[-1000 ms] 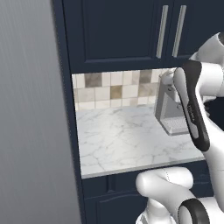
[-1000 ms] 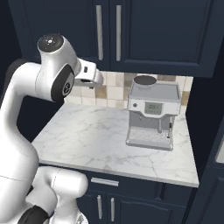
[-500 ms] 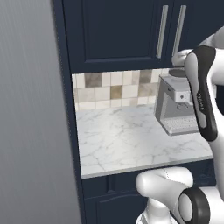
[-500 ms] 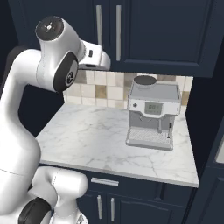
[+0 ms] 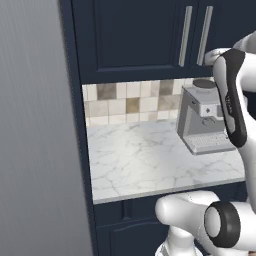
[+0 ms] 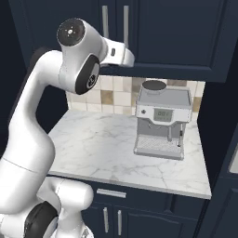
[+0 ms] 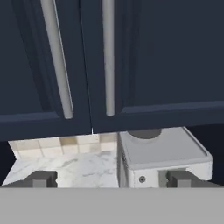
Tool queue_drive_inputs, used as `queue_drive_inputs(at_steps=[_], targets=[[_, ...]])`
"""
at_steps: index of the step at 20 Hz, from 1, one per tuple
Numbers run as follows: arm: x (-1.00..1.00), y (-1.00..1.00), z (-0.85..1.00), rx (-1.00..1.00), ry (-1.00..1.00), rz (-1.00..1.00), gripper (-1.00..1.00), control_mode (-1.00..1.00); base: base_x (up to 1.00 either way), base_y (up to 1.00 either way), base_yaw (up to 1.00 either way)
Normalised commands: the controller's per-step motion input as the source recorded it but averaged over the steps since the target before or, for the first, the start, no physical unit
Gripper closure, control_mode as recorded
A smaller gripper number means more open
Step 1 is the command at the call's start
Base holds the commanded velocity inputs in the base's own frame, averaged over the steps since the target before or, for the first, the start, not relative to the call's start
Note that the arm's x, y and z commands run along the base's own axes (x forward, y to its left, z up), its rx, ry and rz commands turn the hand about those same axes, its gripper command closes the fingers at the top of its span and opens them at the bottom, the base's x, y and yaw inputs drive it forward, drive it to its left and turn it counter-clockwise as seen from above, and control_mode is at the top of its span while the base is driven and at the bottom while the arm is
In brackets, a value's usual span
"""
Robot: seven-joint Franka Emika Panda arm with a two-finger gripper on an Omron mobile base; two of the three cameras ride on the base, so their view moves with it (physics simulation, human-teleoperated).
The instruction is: Move the shaker and mustard from the cabinet to the dining counter.
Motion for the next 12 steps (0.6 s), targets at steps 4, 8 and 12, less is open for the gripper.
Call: queue_drive_inputs(at_steps=[4,8,12], targets=[[0.46,-0.03,0.17,0.00,0.00,-0.01,-1.00,-1.00,0.00,0.00,0.00],[0.47,0.00,0.18,0.01,-0.01,0.00,-1.00,-1.00,0.00,0.00,0.00],[0.47,0.00,0.03,0.03,-0.03,0.00,-1.00,-1.00,0.00,0.00,0.00]])
